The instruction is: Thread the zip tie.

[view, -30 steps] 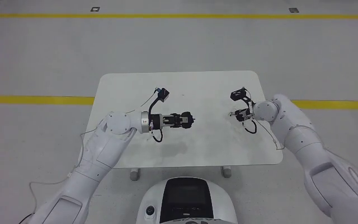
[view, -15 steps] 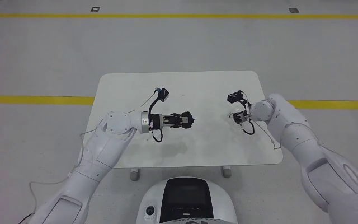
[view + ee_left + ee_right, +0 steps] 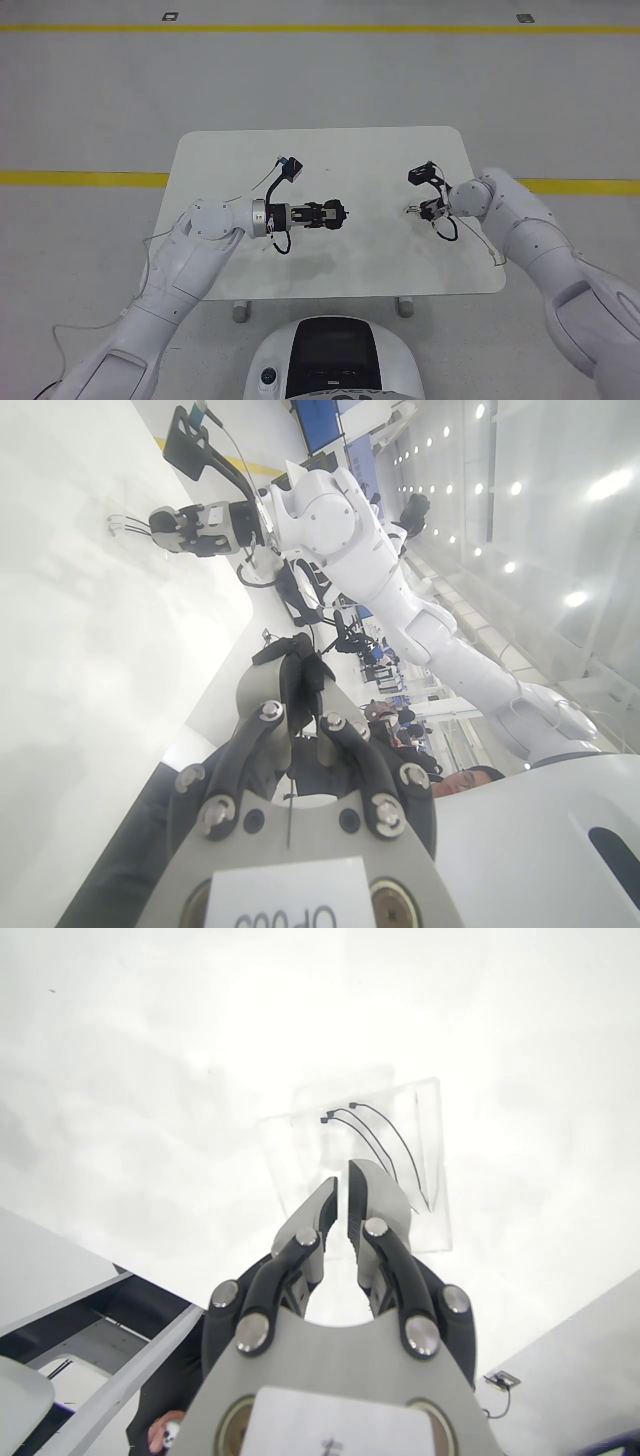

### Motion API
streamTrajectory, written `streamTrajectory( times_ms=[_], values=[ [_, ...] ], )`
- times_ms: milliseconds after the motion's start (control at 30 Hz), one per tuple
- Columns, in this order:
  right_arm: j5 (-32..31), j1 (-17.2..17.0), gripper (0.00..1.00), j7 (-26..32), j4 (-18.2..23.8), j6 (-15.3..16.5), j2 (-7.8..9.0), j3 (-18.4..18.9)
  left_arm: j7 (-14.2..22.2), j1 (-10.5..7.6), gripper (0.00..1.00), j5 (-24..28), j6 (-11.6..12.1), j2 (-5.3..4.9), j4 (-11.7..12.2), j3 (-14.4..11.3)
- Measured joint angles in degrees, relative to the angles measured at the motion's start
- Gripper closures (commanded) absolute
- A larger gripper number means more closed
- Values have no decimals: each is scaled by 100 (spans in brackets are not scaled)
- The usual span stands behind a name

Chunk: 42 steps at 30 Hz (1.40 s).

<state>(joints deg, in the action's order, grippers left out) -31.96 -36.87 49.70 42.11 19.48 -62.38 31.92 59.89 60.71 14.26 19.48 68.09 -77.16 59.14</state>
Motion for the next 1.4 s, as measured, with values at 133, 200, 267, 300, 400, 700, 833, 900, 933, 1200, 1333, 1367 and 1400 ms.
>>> streamTrajectory(
  times_ms=[133,200,267,300,400,700,833,900,933,1200,1333,1367,1400],
  values=[
    [-4,42,77,-111,-39,0,-6,-121,0,0,100,0,0,0,0,0],
    [-2,57,78,-198,-63,0,-17,-188,0,0,100,0,0,0,0,0],
    [8,60,81,-315,-103,0,-37,-256,0,0,100,0,0,0,0,0],
    [8,67,82,-365,-130,0,-47,-285,0,0,100,0,0,0,0,0],
    [-15,92,87,-555,-222,0,-82,-373,0,0,100,0,0,0,0,0],
    [-214,146,83,-997,-514,0,-195,-616,0,0,100,0,0,0,0,0],
    [-259,174,89,-1124,-670,0,-254,-684,0,0,100,0,0,0,0,0],
    [-287,190,88,-1192,-758,0,-288,-711,0,0,100,0,0,0,0,0],
    [-293,195,86,-1214,-790,0,-303,-720,0,0,100,0,0,0,0,0],
    [-320,236,83,-1269,-1034,0,-427,-803,0,0,100,0,0,0,0,0],
    [-291,262,92,-1232,-1125,0,-478,-830,0,0,100,0,0,0,0,0],
    [-284,270,96,-1226,-1146,0,-491,-837,0,0,100,0,0,0,0,0],
    [-281,274,100,-1222,-1158,0,-499,-844,0,0,100,0,0,0,0,0]
  ],
)
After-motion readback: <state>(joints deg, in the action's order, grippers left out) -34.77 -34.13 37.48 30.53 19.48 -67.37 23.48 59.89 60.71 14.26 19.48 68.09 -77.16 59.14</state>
